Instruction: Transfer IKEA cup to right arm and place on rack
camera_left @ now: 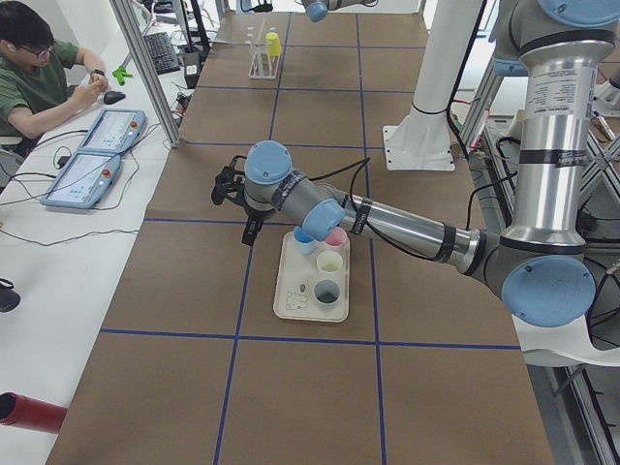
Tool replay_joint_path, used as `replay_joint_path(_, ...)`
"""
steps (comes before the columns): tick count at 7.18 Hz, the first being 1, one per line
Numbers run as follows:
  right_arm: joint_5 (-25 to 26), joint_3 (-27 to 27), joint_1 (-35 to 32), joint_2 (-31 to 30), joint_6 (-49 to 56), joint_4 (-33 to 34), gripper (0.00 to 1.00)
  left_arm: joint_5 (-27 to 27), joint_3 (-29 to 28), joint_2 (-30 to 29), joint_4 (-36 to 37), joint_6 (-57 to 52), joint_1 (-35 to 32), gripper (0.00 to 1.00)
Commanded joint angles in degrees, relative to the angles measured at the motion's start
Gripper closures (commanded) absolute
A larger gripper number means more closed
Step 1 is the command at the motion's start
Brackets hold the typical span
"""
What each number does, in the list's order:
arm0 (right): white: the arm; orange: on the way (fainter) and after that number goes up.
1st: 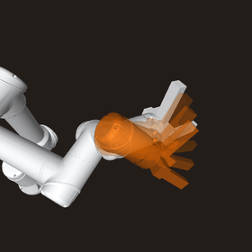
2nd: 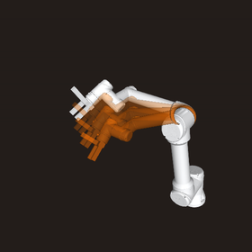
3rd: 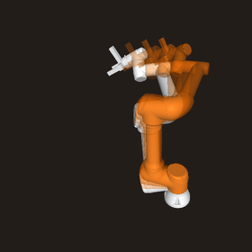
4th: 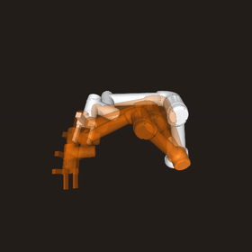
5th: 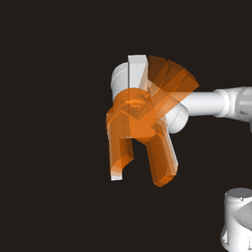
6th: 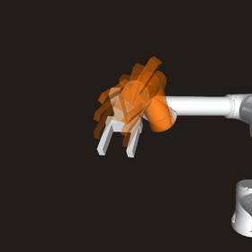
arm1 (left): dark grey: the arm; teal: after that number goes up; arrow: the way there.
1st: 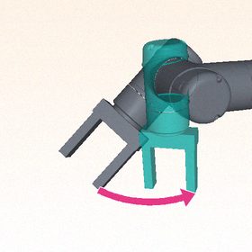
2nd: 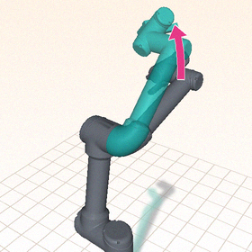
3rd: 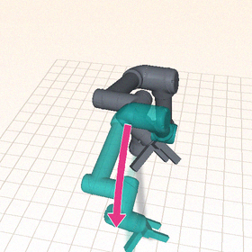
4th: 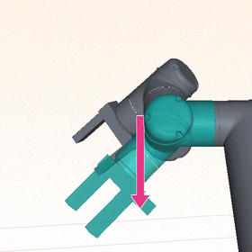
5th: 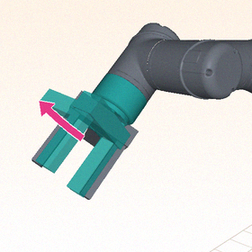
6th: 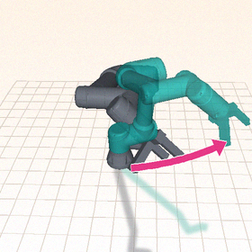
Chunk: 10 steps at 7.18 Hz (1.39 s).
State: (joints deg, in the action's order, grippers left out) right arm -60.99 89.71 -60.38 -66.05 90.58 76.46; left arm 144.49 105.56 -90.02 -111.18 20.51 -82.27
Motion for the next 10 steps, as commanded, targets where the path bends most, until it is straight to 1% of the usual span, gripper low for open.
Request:
replay_joint_path(1, 0.17, -4.61, 0.26, -0.04, 1.18, -3.34, 0.75, 0.00, 0.00, -0.06, 0.00, 0.24, 0.10, 0.00)
replay_joint_path(3, 1.65, -5.42, 1.14, -0.48, 1.18, -3.34, 0.74, 0.00, -0.17, -0.06, 0.00, 0.32, 0.10, 0.00)
replay_joint_path(4, 2.36, -5.85, 1.66, -0.83, 1.18, -3.34, 0.71, 0.09, -0.26, -0.15, 0.00, 0.32, 0.18, 0.00)
replay_joint_path(6, 3.94, -7.09, 2.72, -0.83, 1.09, -3.42, 0.70, 0.09, -0.35, -0.15, 0.00, 0.32, 0.18, 0.00)
replay_joint_path(10, 5.44, -7.09, 3.08, -2.15, 1.00, -3.42, 0.65, 0.35, -0.53, -0.24, 0.09, 0.41, 0.18, 0.00)
